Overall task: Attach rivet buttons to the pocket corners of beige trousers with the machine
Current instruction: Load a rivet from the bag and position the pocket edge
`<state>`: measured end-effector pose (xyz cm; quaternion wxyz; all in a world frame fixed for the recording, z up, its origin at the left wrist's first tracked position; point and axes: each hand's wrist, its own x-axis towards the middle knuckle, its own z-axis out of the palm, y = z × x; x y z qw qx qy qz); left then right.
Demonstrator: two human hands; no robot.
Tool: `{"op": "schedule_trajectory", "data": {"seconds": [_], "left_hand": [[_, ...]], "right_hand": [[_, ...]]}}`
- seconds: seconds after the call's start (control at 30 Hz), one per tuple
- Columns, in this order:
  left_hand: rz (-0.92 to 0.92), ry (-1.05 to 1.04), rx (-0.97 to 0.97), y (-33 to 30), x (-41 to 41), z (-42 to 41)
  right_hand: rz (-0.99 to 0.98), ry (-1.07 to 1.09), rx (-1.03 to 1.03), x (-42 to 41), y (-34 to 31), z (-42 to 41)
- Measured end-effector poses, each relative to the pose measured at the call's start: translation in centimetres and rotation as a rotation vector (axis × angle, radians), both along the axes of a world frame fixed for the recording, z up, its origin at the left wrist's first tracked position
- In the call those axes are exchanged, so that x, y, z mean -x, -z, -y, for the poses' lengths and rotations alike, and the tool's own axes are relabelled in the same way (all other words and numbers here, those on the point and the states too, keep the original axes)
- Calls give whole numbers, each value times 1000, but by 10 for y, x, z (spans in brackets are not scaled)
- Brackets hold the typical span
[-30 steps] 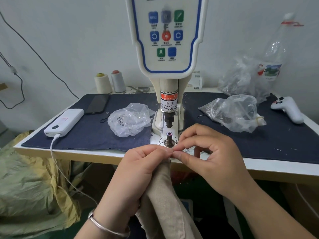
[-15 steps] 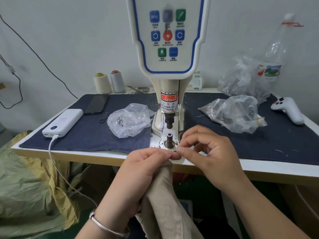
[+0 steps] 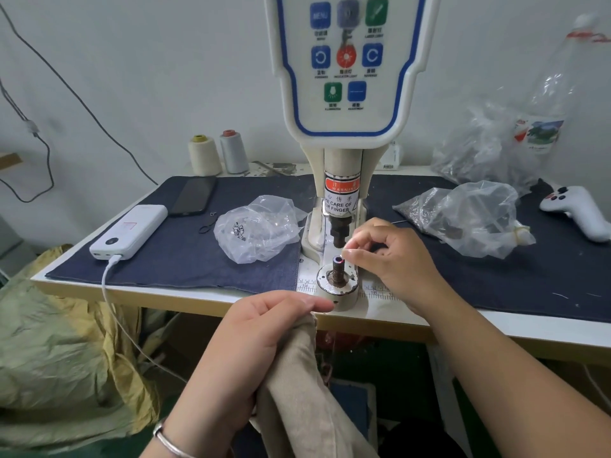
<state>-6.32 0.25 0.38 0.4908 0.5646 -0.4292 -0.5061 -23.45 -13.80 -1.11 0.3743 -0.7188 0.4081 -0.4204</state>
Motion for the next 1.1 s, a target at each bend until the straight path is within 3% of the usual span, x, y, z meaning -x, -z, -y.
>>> {"op": "schedule_trajectory", "data": {"seconds": [0.77, 0.93, 1.1], "left_hand": [[-43, -3, -3, 3, -1, 2], [-42, -2, -3, 4, -2, 2], [-37, 8, -9, 2, -2, 2]], "right_hand": [[-240, -11, 63, -8, -16, 9], [-198, -35, 2, -5, -14, 9], [-8, 1, -49, 10, -13, -1]]}}
